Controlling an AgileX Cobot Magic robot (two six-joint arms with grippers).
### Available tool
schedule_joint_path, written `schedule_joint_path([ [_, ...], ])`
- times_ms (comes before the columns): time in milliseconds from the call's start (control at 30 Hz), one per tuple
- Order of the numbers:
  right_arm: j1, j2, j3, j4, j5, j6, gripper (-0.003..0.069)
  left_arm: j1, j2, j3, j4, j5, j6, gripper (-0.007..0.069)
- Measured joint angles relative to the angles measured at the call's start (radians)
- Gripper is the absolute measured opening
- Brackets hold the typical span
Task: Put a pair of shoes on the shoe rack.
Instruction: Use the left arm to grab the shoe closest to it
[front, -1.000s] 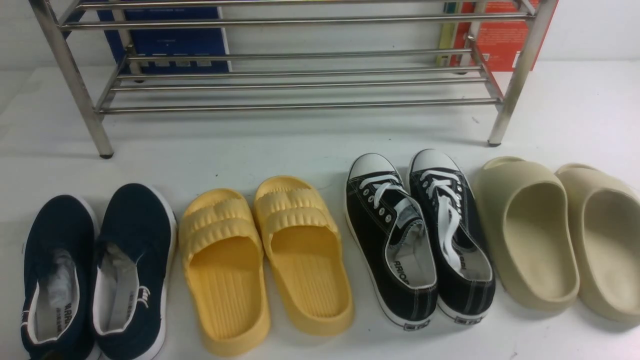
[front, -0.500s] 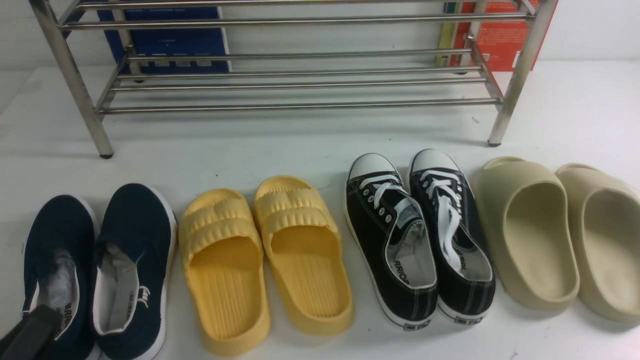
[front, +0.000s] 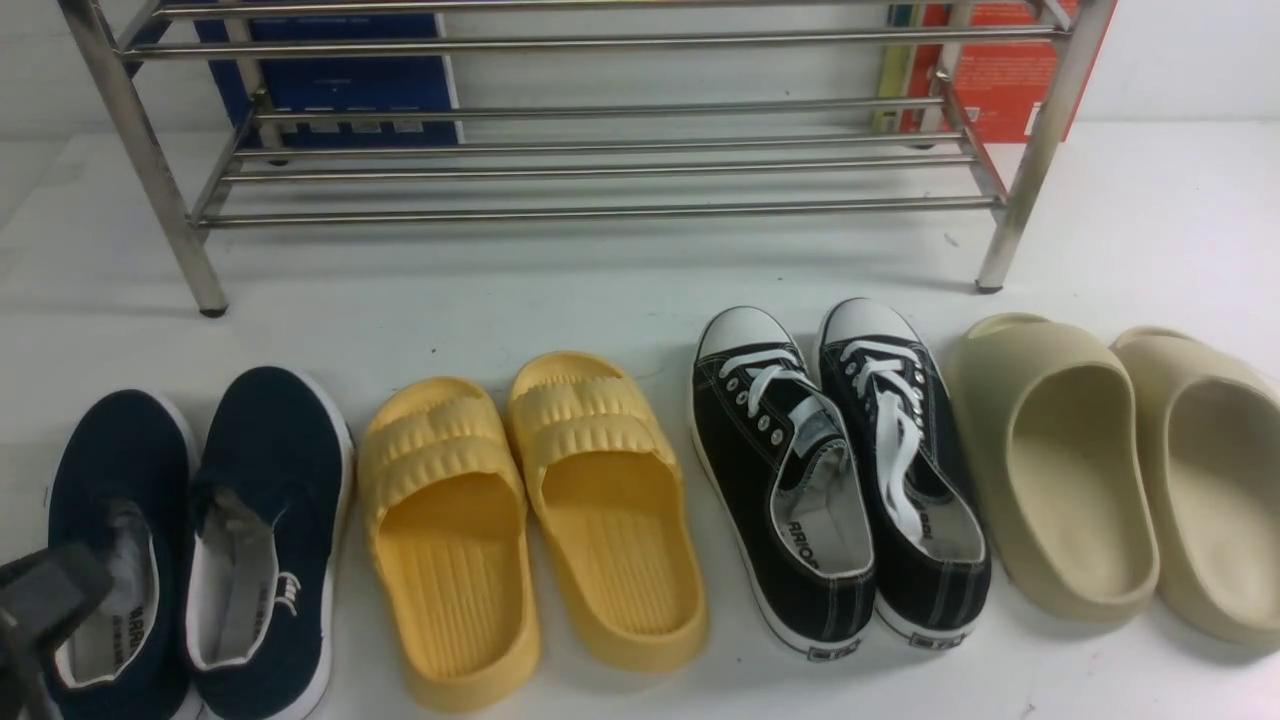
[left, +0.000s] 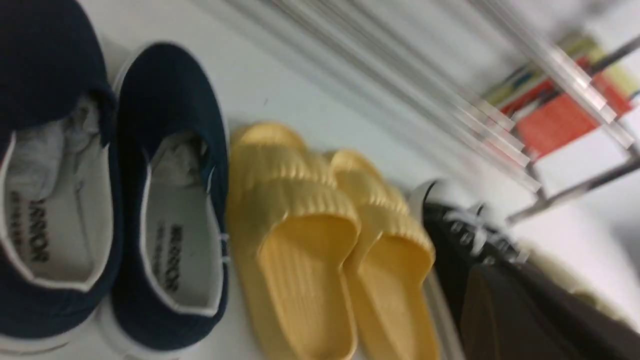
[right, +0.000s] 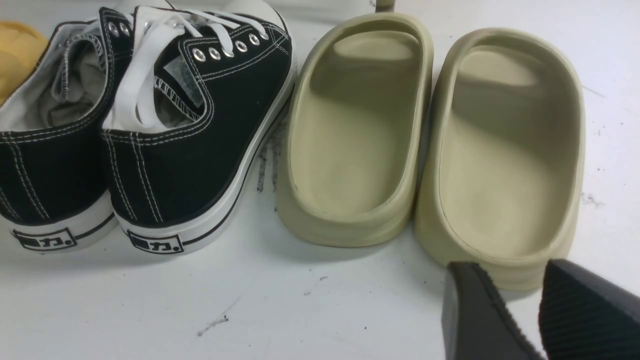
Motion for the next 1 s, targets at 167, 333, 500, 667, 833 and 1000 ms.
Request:
schedule_joint_path([
  [167,0.000,0.000,0.000,0.000,0.000,0.000,0.0239,0.000,0.328,-0.211,0.105,0.244,0.067,-0.0013],
  [333,0.000,0.000,0.000,0.000,0.000,0.000,0.0239,0.000,0.580,-0.282,0.212,0.287,0.071,-0.0013],
  [500,0.000,0.000,0.000,0.000,0.000,0.000,0.0239,0.000,0.742,-0.286,0.266,0.286,0.067,-0.0013],
  [667,0.000,0.000,0.000,0.000,0.000,0.000,0.0239,0.000,0.847,-0.287,0.296,0.234,0.045,-0.0013],
  [833,0.000,0.000,0.000,0.000,0.000,0.000,0.0239,0.000,0.930,-0.289,0.355,0.210,0.028,-0.0013],
  [1000,0.000,0.000,0.000,0.000,0.000,0.000,0.0239,0.023,0.977,-0.289,0.364,0.151,0.028,-0.0013],
])
